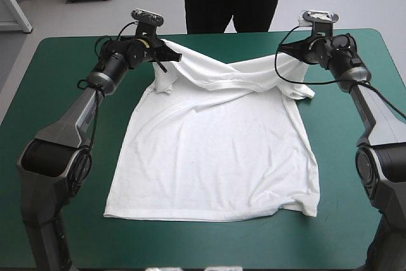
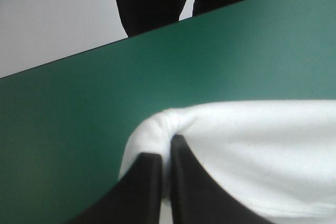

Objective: Fold the cloth

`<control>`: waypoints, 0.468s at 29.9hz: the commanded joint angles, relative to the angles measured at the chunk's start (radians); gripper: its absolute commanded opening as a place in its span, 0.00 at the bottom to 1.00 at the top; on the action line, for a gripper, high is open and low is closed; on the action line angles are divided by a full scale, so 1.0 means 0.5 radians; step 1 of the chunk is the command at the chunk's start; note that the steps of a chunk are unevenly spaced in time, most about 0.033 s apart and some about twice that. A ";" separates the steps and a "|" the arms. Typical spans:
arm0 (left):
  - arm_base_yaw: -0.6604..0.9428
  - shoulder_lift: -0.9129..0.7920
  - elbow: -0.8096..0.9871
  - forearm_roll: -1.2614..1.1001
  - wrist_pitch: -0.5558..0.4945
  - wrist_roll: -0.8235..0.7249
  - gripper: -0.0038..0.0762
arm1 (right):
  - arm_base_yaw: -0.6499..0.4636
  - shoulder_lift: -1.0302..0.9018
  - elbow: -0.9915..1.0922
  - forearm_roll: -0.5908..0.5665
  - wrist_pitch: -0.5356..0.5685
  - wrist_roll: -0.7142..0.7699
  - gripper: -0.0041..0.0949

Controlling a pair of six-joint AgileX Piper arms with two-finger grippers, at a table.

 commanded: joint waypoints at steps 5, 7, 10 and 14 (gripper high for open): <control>-0.001 0.052 -0.058 0.040 -0.261 -0.024 0.04 | -0.055 0.066 -0.120 0.113 -0.161 -0.111 0.03; -0.001 0.086 -0.058 0.040 -0.261 -0.024 0.04 | -0.055 0.085 -0.128 0.131 -0.143 -0.162 0.06; -0.001 0.099 -0.058 0.065 -0.299 -0.024 0.05 | -0.055 0.101 -0.137 0.248 -0.116 -0.314 0.26; -0.001 0.065 -0.062 -0.034 -0.438 -0.056 0.24 | -0.055 0.101 -0.154 0.343 -0.073 -0.369 0.61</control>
